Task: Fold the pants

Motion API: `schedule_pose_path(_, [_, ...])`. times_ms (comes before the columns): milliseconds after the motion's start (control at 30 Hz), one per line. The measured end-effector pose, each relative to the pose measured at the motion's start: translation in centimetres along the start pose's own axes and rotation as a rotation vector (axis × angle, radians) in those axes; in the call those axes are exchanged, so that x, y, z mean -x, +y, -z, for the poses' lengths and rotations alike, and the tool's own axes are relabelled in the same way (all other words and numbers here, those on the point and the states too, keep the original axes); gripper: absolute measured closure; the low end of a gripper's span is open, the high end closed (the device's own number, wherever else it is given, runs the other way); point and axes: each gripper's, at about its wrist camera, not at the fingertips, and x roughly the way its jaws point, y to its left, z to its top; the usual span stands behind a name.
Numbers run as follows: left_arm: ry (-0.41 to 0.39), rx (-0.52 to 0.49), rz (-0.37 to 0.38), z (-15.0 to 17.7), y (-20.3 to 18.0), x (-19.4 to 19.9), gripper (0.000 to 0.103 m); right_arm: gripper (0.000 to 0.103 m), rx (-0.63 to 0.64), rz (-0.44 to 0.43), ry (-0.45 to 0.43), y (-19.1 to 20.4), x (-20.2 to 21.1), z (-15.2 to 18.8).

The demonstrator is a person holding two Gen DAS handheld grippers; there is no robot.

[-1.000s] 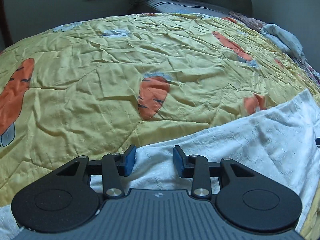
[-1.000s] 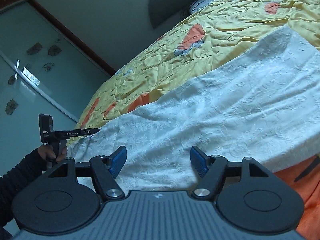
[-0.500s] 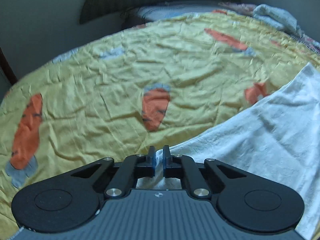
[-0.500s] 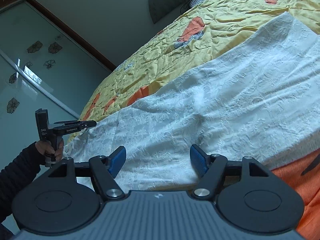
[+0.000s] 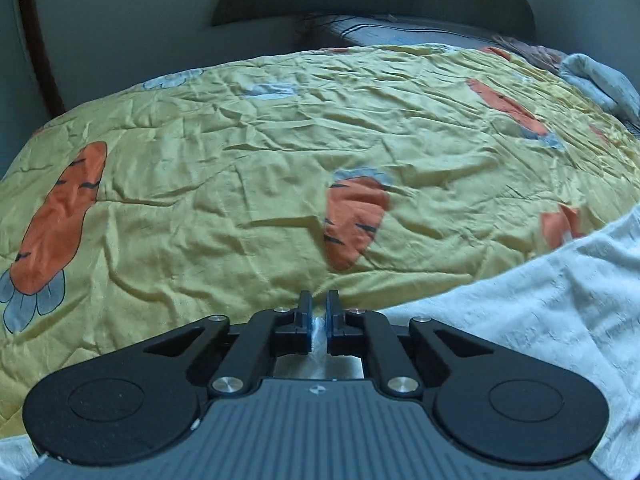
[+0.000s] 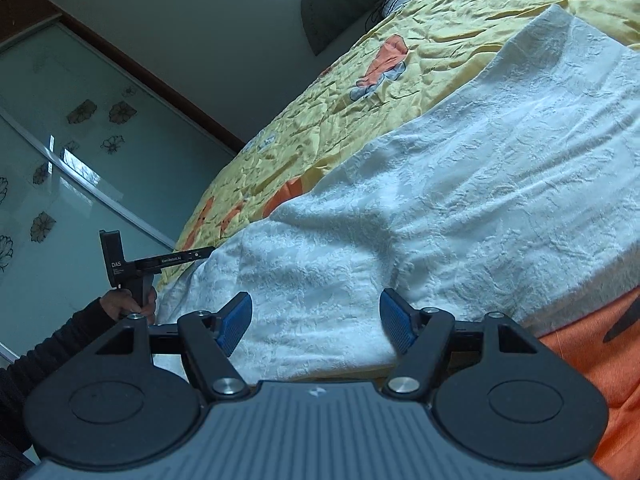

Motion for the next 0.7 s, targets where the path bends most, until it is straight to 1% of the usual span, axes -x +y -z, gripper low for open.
schedule_pose_path(33, [-0.004,-0.025,-0.010,0.1,-0.5,0.7,0.077,0.033,-0.045,0.007,-0.023,-0.2,0.5,-0.1])
schedule_pose_path(67, [-0.019,-0.056,-0.030,0.2,-1.2,1.7,0.070,0.033,-0.111,0.005,-0.069,-0.6,1.7,-0.2])
schedule_pose_path(100, [-0.055,-0.091,-0.055,0.5,-2.0,3.1,0.067,0.033,-0.159,-0.007,-0.134,-1.1,3.2,-0.2])
schedule_pose_path(133, [-0.101,-0.121,-0.072,1.0,-2.7,4.7,0.056,0.033,-0.194,-0.015,-0.202,-1.6,4.7,-0.1])
schedule_pose_path(167, [-0.154,-0.143,-0.087,1.6,-3.6,6.4,0.043,0.033,-0.234,-0.002,-0.280,-2.2,6.6,0.1])
schedule_pose_path(200, [-0.211,-0.149,-0.096,2.3,-4.4,8.1,0.036,0.033,-0.267,0.031,-0.336,-2.8,8.0,0.3])
schedule_pose_path(233, [-0.263,-0.135,-0.092,3.1,-5.1,9.7,0.025,0.032,-0.298,0.086,-0.386,-3.4,9.4,0.5])
schedule_pose_path(267, [-0.303,-0.109,-0.074,4.0,-5.9,11.0,0.018,0.031,-0.322,0.147,-0.418,-4.0,10.6,0.6])
schedule_pose_path(300, [-0.322,-0.079,-0.049,4.7,-6.6,11.9,0.017,0.031,-0.343,0.212,-0.434,-4.6,11.4,0.7])
schedule_pose_path(367, [-0.315,-0.008,0.011,6.2,-8.3,12.9,0.017,0.031,-0.409,0.300,-0.440,-5.9,12.3,0.9])
schedule_pose_path(433, [-0.300,0.042,0.063,7.7,-10.2,13.1,0.018,0.031,-0.478,0.294,-0.424,-6.9,12.3,1.0])
schedule_pose_path(467, [-0.285,0.057,0.088,8.5,-11.2,12.9,0.018,0.031,-0.492,0.290,-0.412,-7.1,12.0,0.9])
schedule_pose_path(533, [-0.247,0.070,0.130,9.8,-13.0,12.3,0.018,0.032,-0.487,0.311,-0.416,-6.9,11.8,0.6])
schedule_pose_path(600, [-0.212,0.077,0.142,10.8,-14.1,11.6,0.018,0.031,-0.511,0.299,-0.435,-7.2,11.4,0.3])
schedule_pose_path(700, [-0.152,0.111,0.128,11.5,-14.3,10.4,0.019,0.032,-0.567,0.226,-0.451,-8.1,11.3,0.4])
